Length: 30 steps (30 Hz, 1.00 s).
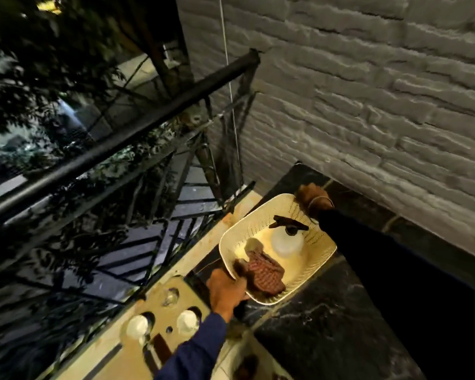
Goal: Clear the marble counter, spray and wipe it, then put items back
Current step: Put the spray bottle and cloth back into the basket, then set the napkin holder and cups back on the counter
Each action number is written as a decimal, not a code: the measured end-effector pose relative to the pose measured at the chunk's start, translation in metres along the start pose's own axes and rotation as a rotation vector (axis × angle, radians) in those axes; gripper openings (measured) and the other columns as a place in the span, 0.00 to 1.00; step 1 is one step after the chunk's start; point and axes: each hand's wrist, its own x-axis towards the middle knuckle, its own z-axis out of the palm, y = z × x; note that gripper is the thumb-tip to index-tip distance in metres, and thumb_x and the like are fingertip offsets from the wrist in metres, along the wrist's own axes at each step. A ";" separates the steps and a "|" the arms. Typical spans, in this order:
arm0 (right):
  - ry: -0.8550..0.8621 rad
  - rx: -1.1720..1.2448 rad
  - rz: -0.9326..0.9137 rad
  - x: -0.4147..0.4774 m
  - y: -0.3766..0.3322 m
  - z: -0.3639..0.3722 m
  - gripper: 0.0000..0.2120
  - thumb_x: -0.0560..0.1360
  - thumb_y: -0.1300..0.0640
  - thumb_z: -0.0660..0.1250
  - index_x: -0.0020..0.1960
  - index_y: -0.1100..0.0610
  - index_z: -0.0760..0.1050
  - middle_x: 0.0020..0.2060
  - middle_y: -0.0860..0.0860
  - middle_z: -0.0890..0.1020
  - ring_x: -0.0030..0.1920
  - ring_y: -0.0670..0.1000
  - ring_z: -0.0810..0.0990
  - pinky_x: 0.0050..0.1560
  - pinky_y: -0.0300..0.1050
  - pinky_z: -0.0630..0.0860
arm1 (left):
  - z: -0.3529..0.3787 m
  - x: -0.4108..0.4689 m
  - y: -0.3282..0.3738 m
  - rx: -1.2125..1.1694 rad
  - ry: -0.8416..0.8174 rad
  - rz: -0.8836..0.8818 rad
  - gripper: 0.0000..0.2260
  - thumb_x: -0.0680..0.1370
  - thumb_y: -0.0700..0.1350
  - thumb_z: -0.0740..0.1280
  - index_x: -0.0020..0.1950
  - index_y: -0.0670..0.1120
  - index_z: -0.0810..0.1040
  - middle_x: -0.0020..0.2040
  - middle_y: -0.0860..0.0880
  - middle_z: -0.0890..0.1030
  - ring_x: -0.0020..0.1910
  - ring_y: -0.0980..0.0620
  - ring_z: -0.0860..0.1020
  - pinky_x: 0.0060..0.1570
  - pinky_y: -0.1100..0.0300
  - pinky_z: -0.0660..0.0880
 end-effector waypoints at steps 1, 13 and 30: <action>-0.021 -0.038 -0.030 0.003 -0.011 0.000 0.13 0.80 0.56 0.61 0.61 0.60 0.74 0.57 0.60 0.79 0.58 0.61 0.79 0.56 0.52 0.75 | 0.002 -0.005 -0.007 -0.051 0.030 -0.015 0.10 0.65 0.51 0.74 0.42 0.47 0.86 0.37 0.50 0.86 0.40 0.53 0.85 0.40 0.53 0.83; -0.047 -0.226 -0.190 0.019 -0.046 0.001 0.16 0.79 0.49 0.61 0.58 0.60 0.76 0.51 0.61 0.79 0.51 0.61 0.79 0.55 0.52 0.77 | 0.007 -0.043 -0.001 -0.191 0.163 -0.043 0.21 0.67 0.67 0.72 0.39 0.49 0.82 0.38 0.52 0.85 0.39 0.57 0.84 0.42 0.58 0.82; -0.163 0.057 -0.736 -0.145 -0.315 0.220 0.14 0.71 0.53 0.69 0.53 0.59 0.78 0.50 0.59 0.82 0.53 0.61 0.80 0.53 0.50 0.76 | -0.146 -0.023 -0.251 0.048 0.391 -0.432 0.23 0.74 0.54 0.73 0.59 0.38 0.76 0.56 0.39 0.79 0.56 0.38 0.78 0.53 0.52 0.75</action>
